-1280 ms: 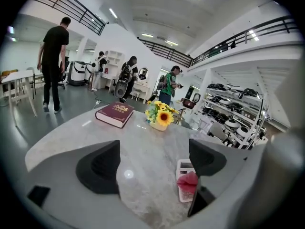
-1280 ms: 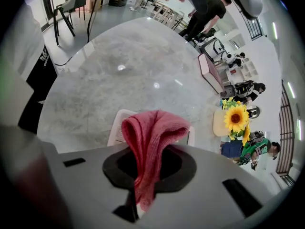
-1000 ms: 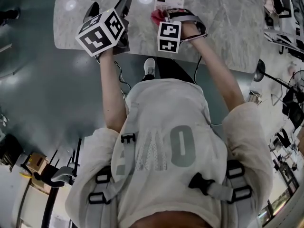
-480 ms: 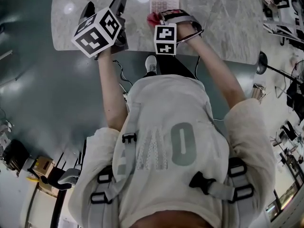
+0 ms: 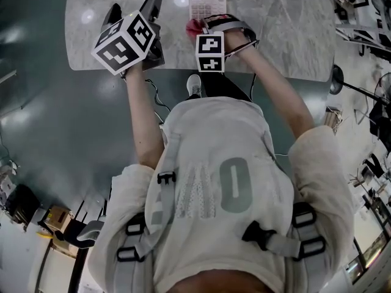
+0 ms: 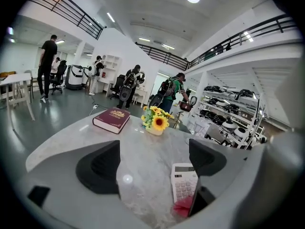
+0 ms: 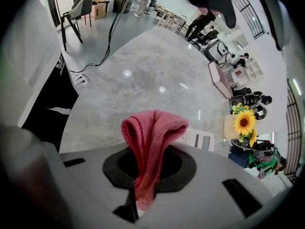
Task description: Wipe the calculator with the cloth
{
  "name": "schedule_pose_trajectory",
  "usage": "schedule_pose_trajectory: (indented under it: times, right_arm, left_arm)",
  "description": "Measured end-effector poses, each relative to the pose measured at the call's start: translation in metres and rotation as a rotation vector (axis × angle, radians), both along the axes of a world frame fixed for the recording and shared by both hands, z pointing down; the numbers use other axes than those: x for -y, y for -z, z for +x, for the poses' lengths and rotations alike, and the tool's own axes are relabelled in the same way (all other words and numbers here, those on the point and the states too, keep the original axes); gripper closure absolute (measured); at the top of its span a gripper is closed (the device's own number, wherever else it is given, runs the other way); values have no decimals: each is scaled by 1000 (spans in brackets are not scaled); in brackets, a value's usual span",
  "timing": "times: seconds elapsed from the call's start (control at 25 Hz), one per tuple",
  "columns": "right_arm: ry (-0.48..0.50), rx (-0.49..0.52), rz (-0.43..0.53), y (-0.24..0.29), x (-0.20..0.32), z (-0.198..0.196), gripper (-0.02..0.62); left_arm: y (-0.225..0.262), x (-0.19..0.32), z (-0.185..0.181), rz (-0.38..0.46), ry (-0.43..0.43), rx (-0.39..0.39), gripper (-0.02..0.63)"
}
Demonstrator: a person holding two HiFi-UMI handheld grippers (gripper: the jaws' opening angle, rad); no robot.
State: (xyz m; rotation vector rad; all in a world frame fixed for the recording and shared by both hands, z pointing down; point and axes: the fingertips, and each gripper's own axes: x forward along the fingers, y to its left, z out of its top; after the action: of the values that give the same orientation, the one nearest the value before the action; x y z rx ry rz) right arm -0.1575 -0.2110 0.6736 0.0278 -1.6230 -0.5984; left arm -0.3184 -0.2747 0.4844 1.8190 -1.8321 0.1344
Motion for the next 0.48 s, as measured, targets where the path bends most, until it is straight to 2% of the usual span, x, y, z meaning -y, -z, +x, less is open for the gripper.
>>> schedule_pose_trajectory:
  times: [0.16, 0.28, 0.36, 0.48]
  right_arm:
    - [-51, 58, 67, 28, 34, -4, 541]
    - [-90, 119, 154, 67, 74, -1, 541]
    - [-125, 175, 214, 99, 102, 7, 541]
    - [-188, 293, 314, 157, 130, 10, 541]
  left_arm:
    - [19, 10, 7, 40, -23, 10, 144]
    - [46, 23, 21, 126, -54, 7, 147]
    - [67, 33, 33, 196, -65, 9, 195]
    - [102, 37, 39, 293, -68, 65, 300]
